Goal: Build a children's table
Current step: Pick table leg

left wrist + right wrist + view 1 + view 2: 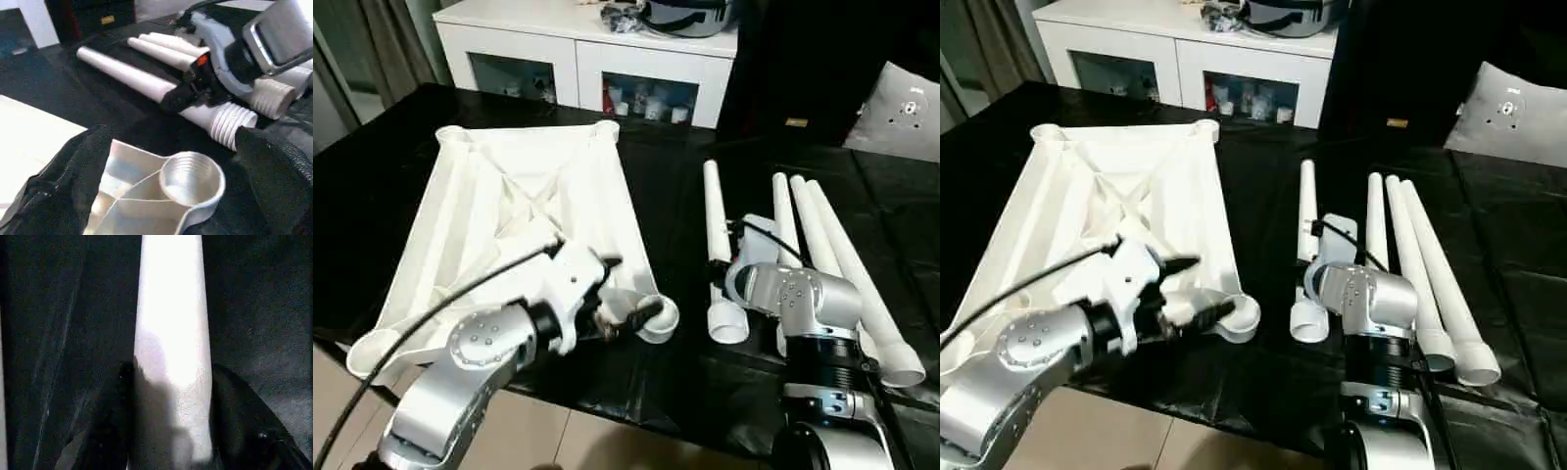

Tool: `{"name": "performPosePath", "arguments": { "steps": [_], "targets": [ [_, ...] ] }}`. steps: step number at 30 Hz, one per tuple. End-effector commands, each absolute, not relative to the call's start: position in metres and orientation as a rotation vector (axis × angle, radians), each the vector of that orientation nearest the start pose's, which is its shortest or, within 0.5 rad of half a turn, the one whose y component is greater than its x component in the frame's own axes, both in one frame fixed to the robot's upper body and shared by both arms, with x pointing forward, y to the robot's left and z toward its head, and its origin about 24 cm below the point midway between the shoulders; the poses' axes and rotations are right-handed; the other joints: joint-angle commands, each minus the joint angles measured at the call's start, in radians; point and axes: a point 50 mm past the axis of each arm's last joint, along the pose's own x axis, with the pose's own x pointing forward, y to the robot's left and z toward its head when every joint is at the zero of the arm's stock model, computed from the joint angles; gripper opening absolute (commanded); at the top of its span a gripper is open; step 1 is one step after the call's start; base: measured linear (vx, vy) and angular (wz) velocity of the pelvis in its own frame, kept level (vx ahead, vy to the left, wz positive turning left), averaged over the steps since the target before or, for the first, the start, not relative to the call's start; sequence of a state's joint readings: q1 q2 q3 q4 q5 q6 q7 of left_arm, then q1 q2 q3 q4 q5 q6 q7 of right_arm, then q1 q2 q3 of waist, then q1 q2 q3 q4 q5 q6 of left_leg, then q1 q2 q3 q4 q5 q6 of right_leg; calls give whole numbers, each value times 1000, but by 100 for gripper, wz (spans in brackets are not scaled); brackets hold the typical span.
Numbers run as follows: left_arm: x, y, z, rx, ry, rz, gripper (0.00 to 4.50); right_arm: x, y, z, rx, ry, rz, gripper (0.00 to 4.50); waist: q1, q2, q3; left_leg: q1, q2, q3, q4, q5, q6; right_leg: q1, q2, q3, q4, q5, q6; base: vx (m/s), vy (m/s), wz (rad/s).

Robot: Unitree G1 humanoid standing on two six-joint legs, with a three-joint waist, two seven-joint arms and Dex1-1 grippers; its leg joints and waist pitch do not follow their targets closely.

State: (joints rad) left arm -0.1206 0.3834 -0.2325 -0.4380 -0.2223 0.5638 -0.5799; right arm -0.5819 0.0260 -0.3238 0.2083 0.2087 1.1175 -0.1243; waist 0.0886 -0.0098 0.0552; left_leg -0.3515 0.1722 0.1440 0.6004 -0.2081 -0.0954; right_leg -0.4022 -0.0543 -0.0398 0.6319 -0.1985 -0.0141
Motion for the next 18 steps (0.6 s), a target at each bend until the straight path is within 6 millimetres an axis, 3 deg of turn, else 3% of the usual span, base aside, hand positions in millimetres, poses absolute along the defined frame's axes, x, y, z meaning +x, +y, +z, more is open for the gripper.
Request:
{"name": "performPosePath", "arguments": {
  "steps": [1, 4, 6, 10, 11, 17, 18],
  "targets": [
    [238, 114, 101, 200, 155, -874, 450, 326, -146, 66, 326, 705, -21, 185, 0, 5, -61, -5, 30, 0, -75, -96, -63, 52, -65, 45, -70, -144, -86, 0, 0, 0],
    [237, 112, 101, 205, 150, -872, 450, 333, -153, 89, 350, 444, 7, 185, 3, 5, -63, -5, 32, 1, -74, -94, -50, 53, -66, 45, -69, -122, -93, 0, 0, 0],
    [241, 112, 103, 199, 133, -855, 450, 332, -155, 95, 369, 398, 45, 185, 1, 5, -61, -6, 30, 2, -73, -92, -42, 53, -63, 44, -69, -104, -100, 0, 0, 0],
    [251, 113, 106, 193, 100, -796, 450, 329, -162, 101, 417, 333, 88, 185, 1, 2, -59, -5, 31, 3, -74, -110, -29, 54, -64, 46, -76, -153, -100, 0, 0, 0],
    [253, 112, 109, 171, 82, -779, 450, 328, -164, 105, 428, 299, 108, 185, 3, 7, -60, -4, 31, 2, -74, -108, -30, 54, -65, 46, -75, -154, -101, 0, 0, 0],
    [261, 115, 116, 132, 27, -714, 450, 323, -167, 126, 433, 123, 217, 185, 4, 2, -60, -8, 32, 2, -71, -107, -11, 55, -66, 45, -78, -162, -109, 0, 0, 0],
    [265, 116, 117, 115, 20, -683, 450, 322, -168, 126, 422, 101, 232, 185, 4, 9, -61, -8, 32, 2, -71, -107, -9, 54, -66, 45, -79, -160, -110, 0, 0, 0]
  ]
}}
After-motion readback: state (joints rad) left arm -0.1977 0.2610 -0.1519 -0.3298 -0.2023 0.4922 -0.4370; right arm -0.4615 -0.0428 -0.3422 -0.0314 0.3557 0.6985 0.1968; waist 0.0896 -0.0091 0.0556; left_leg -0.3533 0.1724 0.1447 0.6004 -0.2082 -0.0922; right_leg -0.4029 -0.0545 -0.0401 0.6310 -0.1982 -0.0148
